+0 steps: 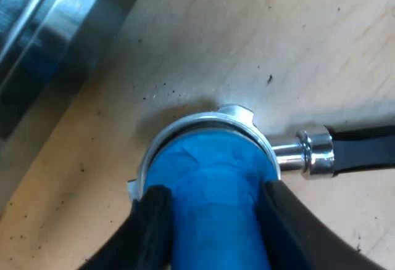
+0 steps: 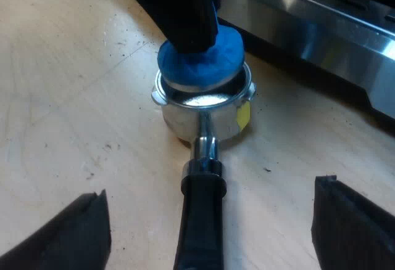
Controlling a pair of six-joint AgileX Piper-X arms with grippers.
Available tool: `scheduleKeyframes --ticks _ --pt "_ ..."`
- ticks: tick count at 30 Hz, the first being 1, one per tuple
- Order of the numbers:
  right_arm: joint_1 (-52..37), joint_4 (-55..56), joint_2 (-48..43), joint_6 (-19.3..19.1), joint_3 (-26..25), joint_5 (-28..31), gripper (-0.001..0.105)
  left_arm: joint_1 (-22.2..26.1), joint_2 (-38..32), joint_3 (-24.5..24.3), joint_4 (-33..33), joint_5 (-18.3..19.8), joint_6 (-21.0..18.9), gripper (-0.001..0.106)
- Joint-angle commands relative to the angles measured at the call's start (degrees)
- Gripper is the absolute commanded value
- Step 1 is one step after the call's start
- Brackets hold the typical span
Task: Grind coffee beans and then tamp
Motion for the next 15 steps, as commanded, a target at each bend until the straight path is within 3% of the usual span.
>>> scheduleKeyframes --ticks 1,15 --pt "0.1 -0.7 -0.2 0.1 0.0 0.1 0.069 -0.3 0.1 -0.4 -0.3 -0.1 0.0 0.000" --pt "0.1 -0.7 -0.2 0.1 0.0 0.1 0.069 -0.3 1.7 -0.4 -0.3 0.3 0.0 0.000"
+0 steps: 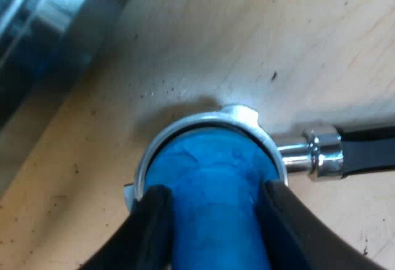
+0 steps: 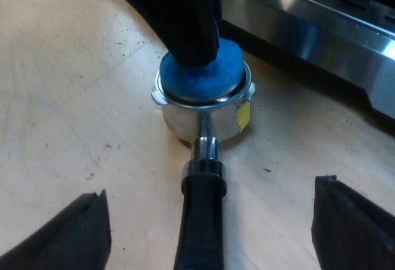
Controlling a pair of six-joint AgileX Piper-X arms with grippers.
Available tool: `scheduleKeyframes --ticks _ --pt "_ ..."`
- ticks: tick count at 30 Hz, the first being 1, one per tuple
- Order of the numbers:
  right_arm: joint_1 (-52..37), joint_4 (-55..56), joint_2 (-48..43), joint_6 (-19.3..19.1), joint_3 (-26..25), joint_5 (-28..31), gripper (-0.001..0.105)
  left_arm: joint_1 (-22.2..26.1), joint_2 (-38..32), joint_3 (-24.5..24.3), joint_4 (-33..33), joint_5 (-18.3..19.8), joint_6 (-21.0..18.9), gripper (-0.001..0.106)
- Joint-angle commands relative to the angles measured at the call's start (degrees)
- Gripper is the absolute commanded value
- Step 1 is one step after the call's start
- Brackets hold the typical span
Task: Grind coffee beans and then tamp
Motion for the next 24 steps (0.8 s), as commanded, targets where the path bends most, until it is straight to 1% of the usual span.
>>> scheduleKeyframes --ticks 1,21,24 --pt "0.1 -0.7 -0.2 0.1 0.0 0.1 0.069 -0.3 -0.2 -0.4 -0.1 0.2 0.0 0.000" --pt "0.1 -0.7 -0.2 0.1 0.0 0.1 0.069 -0.3 -0.2 -0.4 -0.1 0.3 0.0 0.000" --pt "0.1 -0.7 -0.2 0.1 0.0 0.1 0.069 -0.3 0.6 -0.4 -0.1 0.5 0.0 0.000"
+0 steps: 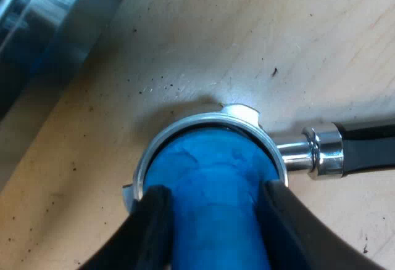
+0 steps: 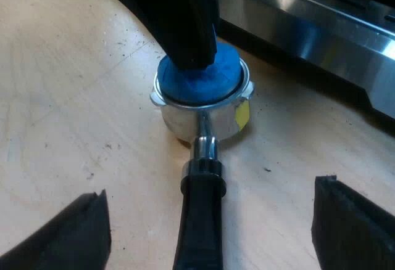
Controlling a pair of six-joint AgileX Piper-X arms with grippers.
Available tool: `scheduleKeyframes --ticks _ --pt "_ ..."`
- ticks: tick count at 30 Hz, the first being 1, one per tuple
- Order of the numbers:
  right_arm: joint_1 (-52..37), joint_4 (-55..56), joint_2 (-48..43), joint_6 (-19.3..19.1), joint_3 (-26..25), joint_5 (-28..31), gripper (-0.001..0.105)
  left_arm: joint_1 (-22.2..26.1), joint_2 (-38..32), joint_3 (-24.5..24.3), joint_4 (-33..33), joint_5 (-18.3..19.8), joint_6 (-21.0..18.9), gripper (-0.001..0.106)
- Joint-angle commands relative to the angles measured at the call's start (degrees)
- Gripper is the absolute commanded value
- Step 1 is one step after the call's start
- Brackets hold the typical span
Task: Grind coffee beans and then tamp
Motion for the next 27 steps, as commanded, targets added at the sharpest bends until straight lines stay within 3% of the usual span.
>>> scheduleKeyframes --ticks 1,6,21,27 --pt "0.1 -0.7 -0.2 0.1 0.0 0.1 0.069 -0.3 0.8 -0.4 -0.2 0.5 0.0 0.000" --pt "0.1 -0.7 -0.2 0.1 0.0 0.1 0.069 -0.3 2.8 -0.4 -0.2 2.8 -0.2 0.000" --pt "0.1 -0.7 -0.2 0.1 0.0 0.1 0.069 -0.3 5.8 0.0 0.0 1.7 -0.2 0.000" --pt "0.1 -0.7 -0.2 0.1 0.0 0.1 0.069 -0.3 5.8 4.9 -1.7 1.2 -0.3 0.000"
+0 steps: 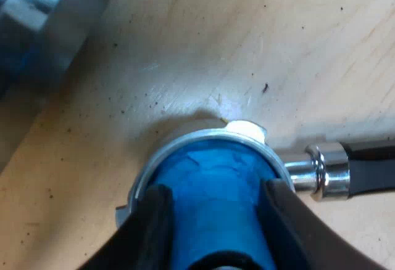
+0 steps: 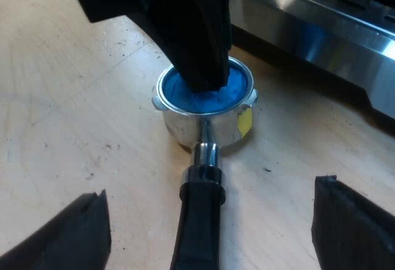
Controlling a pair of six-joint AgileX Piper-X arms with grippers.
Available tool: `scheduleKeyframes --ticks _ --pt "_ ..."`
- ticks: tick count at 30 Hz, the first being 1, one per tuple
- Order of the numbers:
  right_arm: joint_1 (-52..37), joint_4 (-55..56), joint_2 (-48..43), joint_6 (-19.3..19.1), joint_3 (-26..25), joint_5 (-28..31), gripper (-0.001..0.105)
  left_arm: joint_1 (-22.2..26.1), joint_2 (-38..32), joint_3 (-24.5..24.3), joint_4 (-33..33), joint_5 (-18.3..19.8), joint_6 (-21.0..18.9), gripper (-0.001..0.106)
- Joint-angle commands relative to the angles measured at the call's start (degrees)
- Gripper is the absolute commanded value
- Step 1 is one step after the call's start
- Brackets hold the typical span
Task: Grind coffee beans and then tamp
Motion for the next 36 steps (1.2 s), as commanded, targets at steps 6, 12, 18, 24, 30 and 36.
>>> scheduleKeyframes --ticks 6,12,18,24,30,36 --pt "0.1 -0.7 -0.2 0.1 0.0 0.1 0.069 -0.3 2.4 6.7 0.0 -0.4 -0.5 0.000" --pt "0.1 -0.7 -0.2 0.1 0.0 0.1 0.069 -0.3 2.4 8.3 -0.3 -1.0 -0.7 0.000" --pt "0.1 -0.7 -0.2 0.1 0.0 0.1 0.069 -0.3 2.2 8.3 -0.3 -1.0 -0.7 0.000" --pt "0.1 -4.5 -0.2 -1.9 0.0 0.1 0.069 -0.3 -0.2 8.0 -0.4 -1.0 -0.7 0.000" --pt "0.1 -6.9 -0.2 -4.0 0.0 0.3 0.069 -0.3 -6.3 7.9 -2.4 -1.0 -0.7 0.000" --pt "0.1 -9.3 -0.2 -4.1 0.0 0.3 0.069 -0.3 -10.7 7.5 -3.9 -1.0 -0.7 0.000"
